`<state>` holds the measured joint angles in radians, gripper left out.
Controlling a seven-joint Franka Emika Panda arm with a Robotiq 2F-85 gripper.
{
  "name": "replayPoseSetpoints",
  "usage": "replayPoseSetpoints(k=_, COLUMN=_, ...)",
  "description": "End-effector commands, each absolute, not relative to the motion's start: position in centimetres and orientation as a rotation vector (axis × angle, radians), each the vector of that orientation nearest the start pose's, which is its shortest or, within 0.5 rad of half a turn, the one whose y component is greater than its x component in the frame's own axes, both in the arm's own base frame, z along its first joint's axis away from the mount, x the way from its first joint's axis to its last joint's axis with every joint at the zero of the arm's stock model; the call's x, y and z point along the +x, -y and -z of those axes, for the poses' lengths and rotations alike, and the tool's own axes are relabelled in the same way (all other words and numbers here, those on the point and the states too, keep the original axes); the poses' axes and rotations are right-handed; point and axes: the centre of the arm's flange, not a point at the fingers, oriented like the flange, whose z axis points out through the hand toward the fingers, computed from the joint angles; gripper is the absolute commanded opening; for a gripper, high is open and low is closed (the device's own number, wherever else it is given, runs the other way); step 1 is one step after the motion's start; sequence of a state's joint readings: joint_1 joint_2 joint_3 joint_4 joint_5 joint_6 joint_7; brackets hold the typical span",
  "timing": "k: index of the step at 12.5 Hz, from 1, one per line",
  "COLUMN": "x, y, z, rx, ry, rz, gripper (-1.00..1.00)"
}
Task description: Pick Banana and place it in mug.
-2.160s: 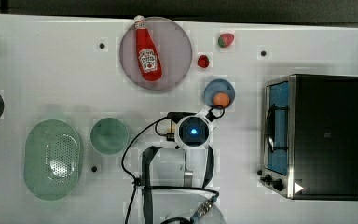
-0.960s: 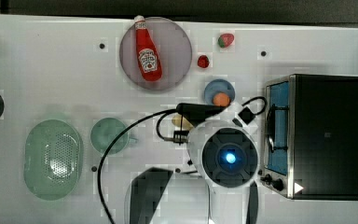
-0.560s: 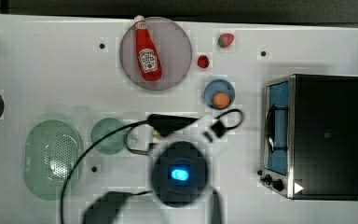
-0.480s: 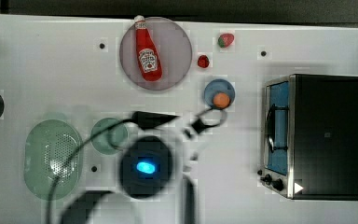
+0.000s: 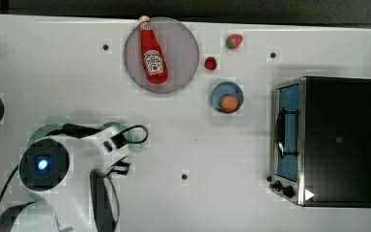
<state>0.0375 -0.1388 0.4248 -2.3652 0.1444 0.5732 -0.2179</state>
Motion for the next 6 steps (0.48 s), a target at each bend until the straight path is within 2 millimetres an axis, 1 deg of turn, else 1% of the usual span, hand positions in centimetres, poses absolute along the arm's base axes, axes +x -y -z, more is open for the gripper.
replayPoseSetpoints(k=1, x=43.5, y=-21.8, z=-35.5, rx=-3.061, ry=-0.537, rz=-0.143, gripper=-0.46)
replayPoseSetpoints(k=3, x=44.1, y=-22.3, z=-32.3, rx=-3.041, ry=-0.532, rz=-0.172, gripper=-0.46)
replayPoseSetpoints(k=5, x=45.2, y=-23.1, z=-29.6, rx=-2.991, ry=-0.529, rz=-0.125, gripper=-0.46)
replayPoseSetpoints(k=6, x=45.3, y=-23.2, z=-28.0, rx=-2.984, ry=-0.524, rz=-0.123, gripper=-0.46)
